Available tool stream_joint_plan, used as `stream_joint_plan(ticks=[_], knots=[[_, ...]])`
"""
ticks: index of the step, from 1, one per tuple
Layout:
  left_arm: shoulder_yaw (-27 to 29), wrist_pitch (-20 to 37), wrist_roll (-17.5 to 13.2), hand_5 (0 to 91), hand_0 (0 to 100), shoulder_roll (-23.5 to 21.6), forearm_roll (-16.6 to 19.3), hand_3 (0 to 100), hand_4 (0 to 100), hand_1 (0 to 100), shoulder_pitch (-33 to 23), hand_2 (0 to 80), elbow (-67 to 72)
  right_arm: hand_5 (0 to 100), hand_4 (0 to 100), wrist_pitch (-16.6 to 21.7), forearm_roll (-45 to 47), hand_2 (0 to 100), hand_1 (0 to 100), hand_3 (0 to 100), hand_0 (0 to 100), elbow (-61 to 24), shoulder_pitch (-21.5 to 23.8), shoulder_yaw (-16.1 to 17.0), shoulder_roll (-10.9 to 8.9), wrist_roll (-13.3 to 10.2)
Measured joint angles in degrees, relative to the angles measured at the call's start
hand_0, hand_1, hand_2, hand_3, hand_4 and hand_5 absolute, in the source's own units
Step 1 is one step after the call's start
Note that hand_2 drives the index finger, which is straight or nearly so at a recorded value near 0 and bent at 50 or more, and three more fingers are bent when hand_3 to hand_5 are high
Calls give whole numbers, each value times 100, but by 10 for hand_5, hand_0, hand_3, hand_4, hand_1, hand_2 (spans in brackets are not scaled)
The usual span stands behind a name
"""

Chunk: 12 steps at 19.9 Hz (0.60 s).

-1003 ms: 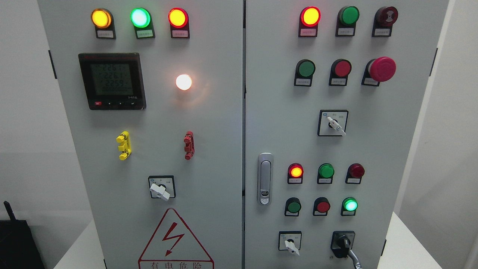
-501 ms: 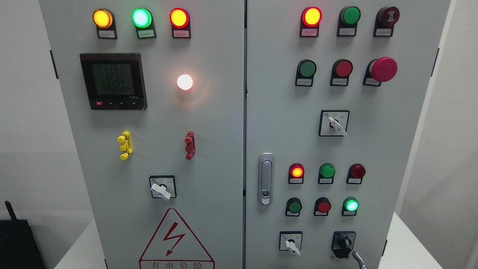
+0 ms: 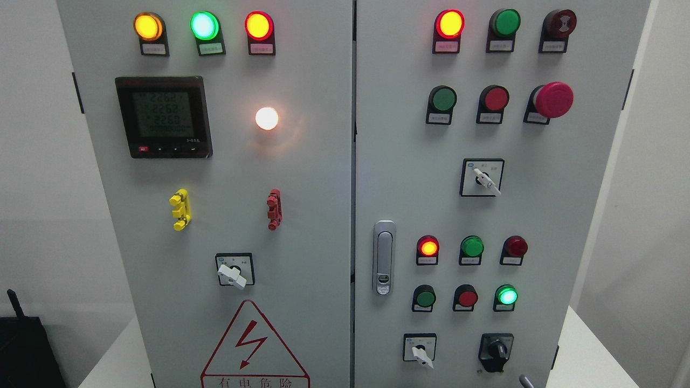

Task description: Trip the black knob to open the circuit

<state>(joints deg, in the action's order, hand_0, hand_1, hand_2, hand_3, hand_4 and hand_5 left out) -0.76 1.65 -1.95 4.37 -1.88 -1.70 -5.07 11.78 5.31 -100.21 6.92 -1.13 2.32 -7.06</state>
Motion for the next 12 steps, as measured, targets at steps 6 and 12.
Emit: stream_joint_plan(ticks=[6, 12], knots=[[0, 0, 0, 0, 120, 0, 0, 0, 0, 389, 0, 0, 0, 176, 234, 99, 399, 0, 95, 330, 204, -349, 294, -73, -2, 0], [0, 0, 0, 0, 120, 0, 0, 0, 0, 389, 0, 0, 0, 0, 56, 123, 470, 0, 0, 138, 94, -498, 534, -184, -43, 3]])
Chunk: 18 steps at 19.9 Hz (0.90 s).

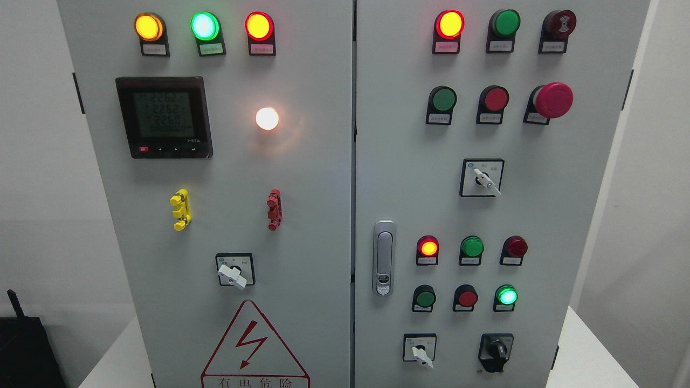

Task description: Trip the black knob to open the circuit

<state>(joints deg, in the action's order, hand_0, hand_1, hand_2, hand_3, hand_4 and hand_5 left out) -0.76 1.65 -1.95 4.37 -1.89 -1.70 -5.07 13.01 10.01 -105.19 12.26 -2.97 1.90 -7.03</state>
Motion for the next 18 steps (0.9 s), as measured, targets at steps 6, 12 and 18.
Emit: stream_joint_plan(ticks=[6, 12, 18], knots=[[0, 0, 0, 0, 120, 0, 0, 0, 0, 389, 0, 0, 0, 0, 1, 99, 2, 0, 0, 89, 68, -48, 167, -73, -9, 1], [0, 0, 0, 0, 120, 0, 0, 0, 0, 389, 0, 0, 0, 0, 0, 119, 2, 0, 0, 39, 47, -130, 248, -78, -94, 3], [0, 0, 0, 0, 120, 0, 0, 0, 0, 389, 0, 0, 0, 0, 0, 201, 2, 0, 0, 0, 38, -142, 310, -102, -113, 3]])
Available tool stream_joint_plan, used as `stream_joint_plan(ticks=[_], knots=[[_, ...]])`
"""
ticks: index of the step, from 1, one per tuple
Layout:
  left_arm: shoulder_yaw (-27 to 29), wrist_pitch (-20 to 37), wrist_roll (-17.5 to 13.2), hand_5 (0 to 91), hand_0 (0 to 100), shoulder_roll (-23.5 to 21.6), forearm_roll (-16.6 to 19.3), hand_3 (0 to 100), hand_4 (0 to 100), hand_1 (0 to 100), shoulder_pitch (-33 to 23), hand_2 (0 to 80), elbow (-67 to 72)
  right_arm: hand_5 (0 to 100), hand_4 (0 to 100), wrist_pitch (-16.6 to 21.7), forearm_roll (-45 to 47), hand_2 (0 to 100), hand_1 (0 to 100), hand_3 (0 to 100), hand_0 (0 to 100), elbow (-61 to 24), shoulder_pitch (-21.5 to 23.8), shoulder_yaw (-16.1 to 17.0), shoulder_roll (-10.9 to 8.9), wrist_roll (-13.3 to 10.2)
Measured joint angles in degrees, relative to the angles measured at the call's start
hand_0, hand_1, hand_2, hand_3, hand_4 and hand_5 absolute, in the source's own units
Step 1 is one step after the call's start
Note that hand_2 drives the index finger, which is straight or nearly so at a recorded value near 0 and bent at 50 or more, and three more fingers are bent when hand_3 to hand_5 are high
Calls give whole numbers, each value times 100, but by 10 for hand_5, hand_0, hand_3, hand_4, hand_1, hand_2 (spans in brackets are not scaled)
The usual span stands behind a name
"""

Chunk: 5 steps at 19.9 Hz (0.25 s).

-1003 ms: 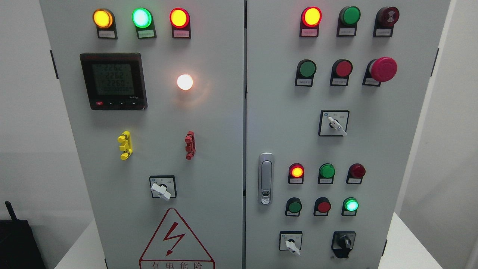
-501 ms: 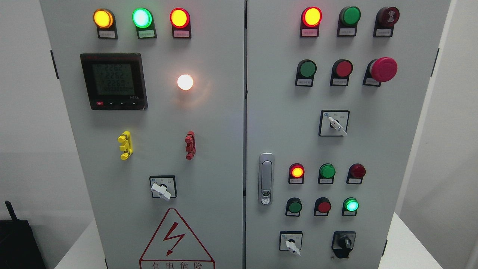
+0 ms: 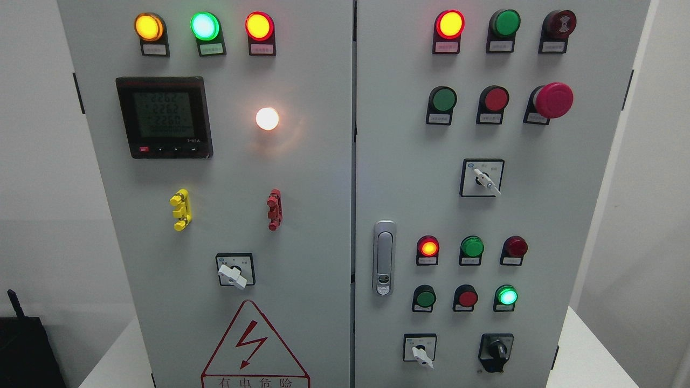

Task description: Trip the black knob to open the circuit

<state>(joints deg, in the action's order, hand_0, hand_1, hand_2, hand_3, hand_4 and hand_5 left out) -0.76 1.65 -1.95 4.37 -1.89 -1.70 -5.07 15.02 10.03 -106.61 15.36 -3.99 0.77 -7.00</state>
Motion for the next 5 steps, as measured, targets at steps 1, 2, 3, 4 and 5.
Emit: stream_joint_plan(ticks=[1, 2, 3, 4, 5], knots=[[0, 0, 0, 0, 120, 0, 0, 0, 0, 389, 0, 0, 0, 0, 0, 0, 0, 0, 0, 0, 38, 0, 0, -30, 0, 0], [0, 0, 0, 0, 120, 0, 0, 0, 0, 389, 0, 0, 0, 0, 0, 0, 0, 0, 0, 0, 39, 0, 0, -52, 0, 0], [0, 0, 0, 0, 120, 0, 0, 0, 0, 389, 0, 0, 0, 0, 0, 0, 0, 0, 0, 0, 39, 0, 0, -60, 0, 0], [0, 0, 0, 0, 120, 0, 0, 0, 0, 389, 0, 0, 0, 0, 0, 0, 0, 0, 0, 0, 37, 0, 0, -64, 0, 0], [0, 0, 0, 0, 120, 0, 0, 0, 0, 389, 0, 0, 0, 0, 0, 0, 0, 0, 0, 0, 36, 0, 0, -65, 0, 0]])
